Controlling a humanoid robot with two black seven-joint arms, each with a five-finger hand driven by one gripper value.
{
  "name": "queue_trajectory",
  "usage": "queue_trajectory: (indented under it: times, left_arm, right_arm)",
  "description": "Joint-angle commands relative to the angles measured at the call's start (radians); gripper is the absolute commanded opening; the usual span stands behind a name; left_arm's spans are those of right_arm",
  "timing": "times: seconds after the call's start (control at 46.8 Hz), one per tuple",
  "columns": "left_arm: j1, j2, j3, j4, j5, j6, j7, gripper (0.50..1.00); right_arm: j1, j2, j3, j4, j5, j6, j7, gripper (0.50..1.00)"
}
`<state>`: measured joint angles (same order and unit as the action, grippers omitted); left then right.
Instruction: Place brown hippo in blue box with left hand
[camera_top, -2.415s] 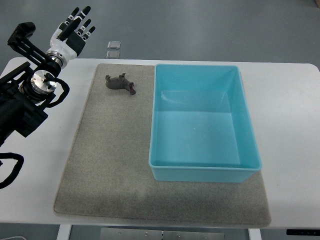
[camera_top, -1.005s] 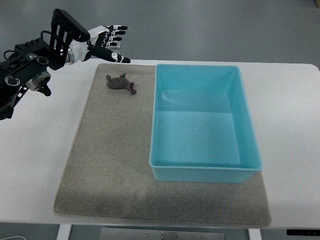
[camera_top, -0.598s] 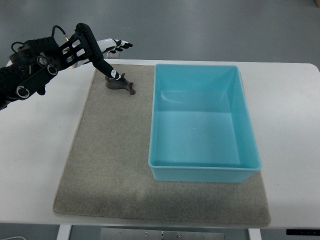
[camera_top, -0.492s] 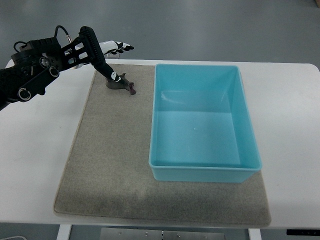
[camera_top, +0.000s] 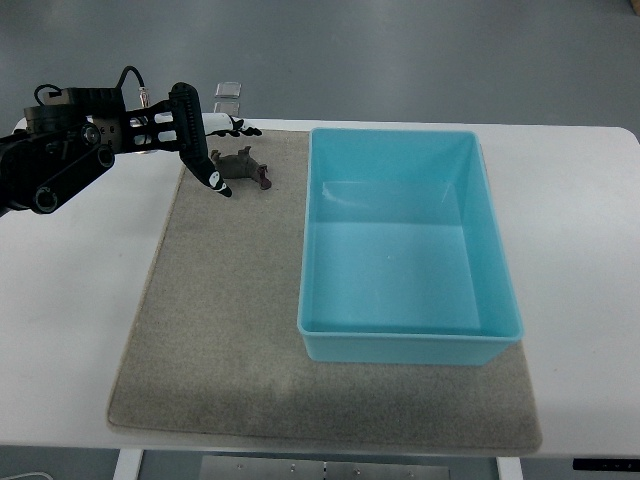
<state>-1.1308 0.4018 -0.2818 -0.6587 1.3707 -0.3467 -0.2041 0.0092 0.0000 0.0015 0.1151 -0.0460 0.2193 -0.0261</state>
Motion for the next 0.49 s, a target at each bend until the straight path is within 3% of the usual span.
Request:
queue_trajectory:
  times: [0.0, 0.47]
  left_arm:
    - [-0.001, 0.000, 0.004, -0.001, -0.001, 0.002, 0.000, 0.992]
    - [0.000, 0.000, 0.007, -0.007, -0.001, -0.021, -0.014, 0.994]
  right_arm:
    - [0.000, 0.000, 0.000, 0.000, 0.000, 0.000, 0.000, 0.936]
    - [0.000, 0.000, 0.000, 0.000, 0.000, 0.000, 0.000, 0.936]
